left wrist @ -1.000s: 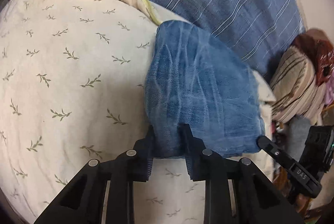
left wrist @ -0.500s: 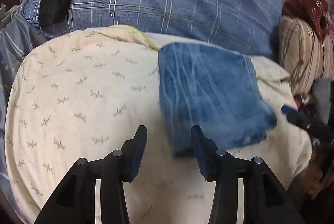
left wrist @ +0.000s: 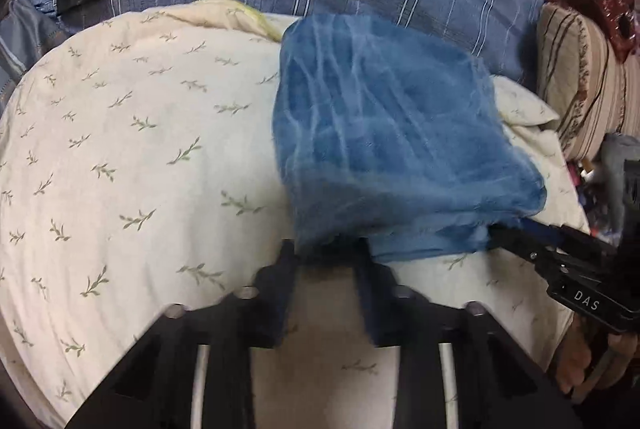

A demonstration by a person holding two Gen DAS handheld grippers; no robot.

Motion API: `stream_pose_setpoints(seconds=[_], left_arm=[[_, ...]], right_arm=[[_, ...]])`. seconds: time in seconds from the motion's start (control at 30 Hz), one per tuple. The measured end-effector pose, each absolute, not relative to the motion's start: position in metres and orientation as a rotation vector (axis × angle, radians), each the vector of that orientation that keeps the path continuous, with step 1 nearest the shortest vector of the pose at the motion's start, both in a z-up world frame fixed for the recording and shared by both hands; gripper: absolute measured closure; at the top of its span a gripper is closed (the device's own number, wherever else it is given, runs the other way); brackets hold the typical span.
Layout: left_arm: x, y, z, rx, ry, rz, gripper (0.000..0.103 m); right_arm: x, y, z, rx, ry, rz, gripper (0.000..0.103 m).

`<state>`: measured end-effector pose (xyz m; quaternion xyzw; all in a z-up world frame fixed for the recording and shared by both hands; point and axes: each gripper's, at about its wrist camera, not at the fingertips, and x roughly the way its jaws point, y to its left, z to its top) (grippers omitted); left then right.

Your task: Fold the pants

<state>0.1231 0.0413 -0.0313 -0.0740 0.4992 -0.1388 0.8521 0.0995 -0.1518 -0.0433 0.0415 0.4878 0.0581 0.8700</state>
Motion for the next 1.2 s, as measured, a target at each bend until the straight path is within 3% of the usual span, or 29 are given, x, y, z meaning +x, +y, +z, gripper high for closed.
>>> stream_pose_setpoints(seconds=[0.17,0.33,0.37,0.47,0.6,0.87,0.97,1.2], left_arm=[[0.125,0.047,-0.039,-0.187,1.071,-0.252,0.094],[0.117,0.045,-0.032,-0.147,1.034,-0.264,0.097],[0.115,0.043,-0.031,-0.138,1.036,-0.279,0.094],[0.112,0.033,-0.032,-0.066,1.049,-0.276,0.067],[0.114,0.022,-0.030,-0.022,1.024,-0.274,0.057],[0.133,0.015,-0.047,-0.078,1.035,-0.196,0.056],[0.127,0.028,-0.048,-0.122,1.040,-0.179,0.065],[0.118,0.055,-0.043,-0.256,1.042,-0.141,0.073]], right_arm=[[0.097,-0.148,-0.040,0.057,1.005,0.112,0.077],[0.098,-0.156,-0.038,0.105,1.005,0.119,0.081],[0.099,-0.159,-0.039,0.132,1.008,0.124,0.081],[0.099,-0.160,-0.042,0.134,1.023,0.123,0.080],[0.099,-0.155,-0.041,0.110,1.023,0.113,0.079],[0.101,-0.156,-0.046,0.116,1.050,0.102,0.079],[0.102,-0.159,-0.048,0.133,1.068,0.099,0.079],[0.104,-0.162,-0.050,0.152,1.076,0.107,0.078]])
